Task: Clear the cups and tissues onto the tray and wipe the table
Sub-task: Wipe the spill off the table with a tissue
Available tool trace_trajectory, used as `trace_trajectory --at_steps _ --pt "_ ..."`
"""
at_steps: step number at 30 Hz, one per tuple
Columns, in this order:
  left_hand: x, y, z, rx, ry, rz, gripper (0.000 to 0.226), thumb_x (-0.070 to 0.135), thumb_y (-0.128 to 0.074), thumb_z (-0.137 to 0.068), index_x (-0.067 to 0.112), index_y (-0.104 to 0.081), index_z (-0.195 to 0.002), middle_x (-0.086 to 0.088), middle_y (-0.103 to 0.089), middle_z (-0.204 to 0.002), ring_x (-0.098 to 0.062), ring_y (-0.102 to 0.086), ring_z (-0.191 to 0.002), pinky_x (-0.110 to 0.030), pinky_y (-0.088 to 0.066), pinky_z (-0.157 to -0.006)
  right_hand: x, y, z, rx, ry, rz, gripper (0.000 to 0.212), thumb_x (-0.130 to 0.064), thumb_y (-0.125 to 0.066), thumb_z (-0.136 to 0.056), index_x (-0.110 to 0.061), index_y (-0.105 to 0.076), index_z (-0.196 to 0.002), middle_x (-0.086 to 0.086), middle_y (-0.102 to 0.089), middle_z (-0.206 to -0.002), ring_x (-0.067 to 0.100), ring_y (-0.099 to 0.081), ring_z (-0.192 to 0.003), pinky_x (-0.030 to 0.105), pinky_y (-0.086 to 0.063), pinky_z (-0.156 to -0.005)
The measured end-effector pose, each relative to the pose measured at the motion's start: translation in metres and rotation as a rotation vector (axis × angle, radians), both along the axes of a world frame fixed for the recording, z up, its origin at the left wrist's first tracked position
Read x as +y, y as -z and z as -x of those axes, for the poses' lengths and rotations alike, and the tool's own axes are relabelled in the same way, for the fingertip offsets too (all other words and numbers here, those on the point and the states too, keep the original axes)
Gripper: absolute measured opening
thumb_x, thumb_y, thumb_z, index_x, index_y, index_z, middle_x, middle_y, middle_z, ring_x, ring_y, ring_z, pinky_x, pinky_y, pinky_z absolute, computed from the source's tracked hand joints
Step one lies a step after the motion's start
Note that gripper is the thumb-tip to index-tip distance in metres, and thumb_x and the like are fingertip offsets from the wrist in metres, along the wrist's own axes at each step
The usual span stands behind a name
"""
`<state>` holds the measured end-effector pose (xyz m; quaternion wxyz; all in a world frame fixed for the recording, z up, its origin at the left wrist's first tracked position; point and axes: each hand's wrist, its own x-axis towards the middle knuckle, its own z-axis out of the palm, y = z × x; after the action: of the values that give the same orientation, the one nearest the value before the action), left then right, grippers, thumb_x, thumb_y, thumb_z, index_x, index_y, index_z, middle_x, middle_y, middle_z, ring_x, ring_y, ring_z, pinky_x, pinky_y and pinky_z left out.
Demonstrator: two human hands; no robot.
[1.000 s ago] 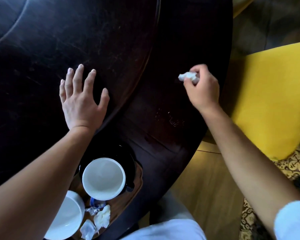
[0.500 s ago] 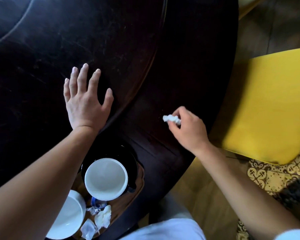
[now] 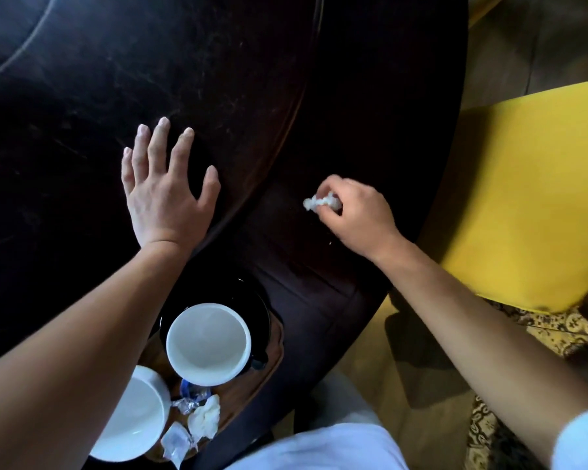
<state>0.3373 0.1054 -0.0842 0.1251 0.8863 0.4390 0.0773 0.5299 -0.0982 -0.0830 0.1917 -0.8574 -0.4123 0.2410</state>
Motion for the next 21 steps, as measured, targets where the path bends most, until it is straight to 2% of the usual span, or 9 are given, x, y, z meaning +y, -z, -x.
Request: trace_trajectory --at_steps 4,8,10,15,17,21 --pt "0.0 0.0 0.0 0.0 0.002 0.0 0.061 0.051 -0.045 -0.1 0.024 -0.04 -0.155 -0.001 -0.023 -0.168 -0.025 -0.011 -0.157 -0.045 -0.004 -0.127 -0.048 -0.011 0.023 0.047 -0.071 0.095 0.012 -0.034 -0.064 -0.09 -0.03 -0.062 -0.101 -0.008 -0.062 -0.089 0.021 -0.065 -0.081 0.041 -0.055 -0.068" --pt "0.0 0.001 0.0 -0.006 0.003 -0.001 0.061 0.051 -0.045 -0.1 0.024 -0.04 -0.155 -0.002 -0.024 -0.168 -0.026 -0.012 -0.157 -0.046 -0.004 -0.127 -0.084 -0.023 0.022 0.051 -0.119 0.246 0.006 -0.033 -0.063 -0.092 -0.032 -0.057 -0.094 -0.009 -0.058 -0.087 0.019 -0.061 -0.076 0.034 -0.048 -0.06" --pt "0.0 0.001 0.0 -0.006 0.001 0.004 0.061 0.051 -0.045 -0.1 0.025 -0.04 -0.155 -0.001 -0.023 -0.168 -0.026 -0.012 -0.157 -0.046 -0.004 -0.127 -0.089 -0.024 0.016 0.084 -0.095 0.279 0.008 -0.032 -0.065 -0.089 -0.034 -0.057 -0.091 -0.009 -0.06 -0.086 0.019 -0.061 -0.077 0.036 -0.049 -0.062" --pt "0.001 0.001 0.0 -0.004 0.001 0.009 0.062 0.051 -0.044 -0.099 0.025 -0.039 -0.155 -0.001 -0.022 -0.168 -0.025 -0.01 -0.157 -0.044 -0.002 -0.127 -0.059 -0.016 -0.008 0.087 0.133 0.051 0.015 -0.029 -0.071 -0.085 -0.03 -0.065 -0.099 -0.009 -0.066 -0.084 0.015 -0.064 -0.077 0.037 -0.053 -0.068" --pt "0.001 0.001 0.0 -0.001 0.001 0.012 0.061 0.051 -0.044 -0.099 0.026 -0.039 -0.155 -0.001 -0.022 -0.168 -0.025 -0.01 -0.157 -0.044 -0.002 -0.127 -0.045 -0.009 -0.015 0.107 0.15 0.03 0.02 -0.031 -0.069 -0.088 -0.028 -0.063 -0.107 -0.007 -0.067 -0.087 0.015 -0.064 -0.078 0.038 -0.054 -0.069" --pt "0.0 0.0 0.001 0.006 0.002 0.006 0.061 0.051 -0.045 -0.1 0.026 -0.038 -0.155 0.0 -0.021 -0.169 -0.024 -0.009 -0.158 -0.043 -0.002 -0.127 -0.05 -0.005 -0.013 0.075 0.123 0.083 0.013 -0.034 -0.068 -0.089 -0.029 -0.064 -0.101 -0.007 -0.066 -0.092 0.016 -0.064 -0.084 0.039 -0.054 -0.07"
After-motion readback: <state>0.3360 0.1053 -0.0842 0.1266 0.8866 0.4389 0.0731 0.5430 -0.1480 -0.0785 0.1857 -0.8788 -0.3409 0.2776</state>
